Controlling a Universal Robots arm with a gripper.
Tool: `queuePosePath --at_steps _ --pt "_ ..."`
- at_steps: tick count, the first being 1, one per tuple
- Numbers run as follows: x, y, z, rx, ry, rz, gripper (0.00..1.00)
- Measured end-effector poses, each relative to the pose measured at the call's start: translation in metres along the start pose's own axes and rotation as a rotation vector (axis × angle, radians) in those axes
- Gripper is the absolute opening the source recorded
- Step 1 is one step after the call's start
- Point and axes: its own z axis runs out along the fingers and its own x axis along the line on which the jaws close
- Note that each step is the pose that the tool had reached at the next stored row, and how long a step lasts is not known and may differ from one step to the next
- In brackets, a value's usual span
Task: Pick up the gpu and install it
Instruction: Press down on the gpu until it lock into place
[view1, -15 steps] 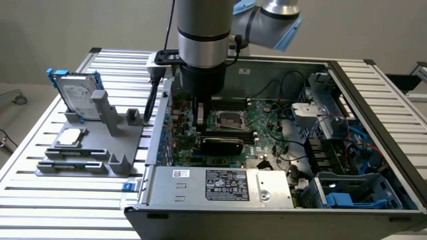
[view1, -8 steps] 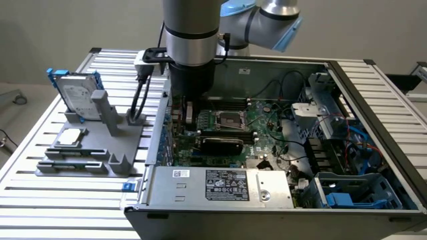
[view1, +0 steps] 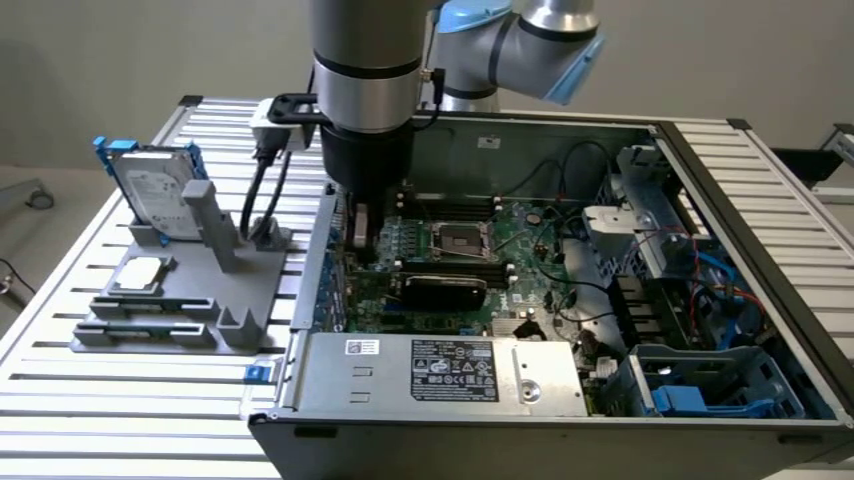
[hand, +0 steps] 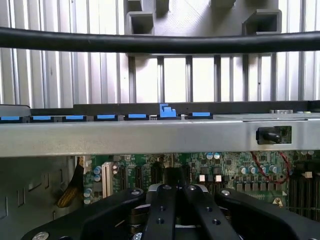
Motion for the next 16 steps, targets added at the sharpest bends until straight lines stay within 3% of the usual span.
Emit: queuePosePath --at_steps 4,8,11,16 --pt "0.000 0.0029 -0.0008 -0.0125 0.0006 0.000 0.11" --pt "0.000 0.0035 -0.0101 -0.0164 0.0005 0.000 0.11" --pt "0.001 0.0039 -0.0118 -0.0203 0.0009 -0.001 0.11" --pt "0.001 0.0046 -0.0119 -0.0312 0.0088 0.000 0.11"
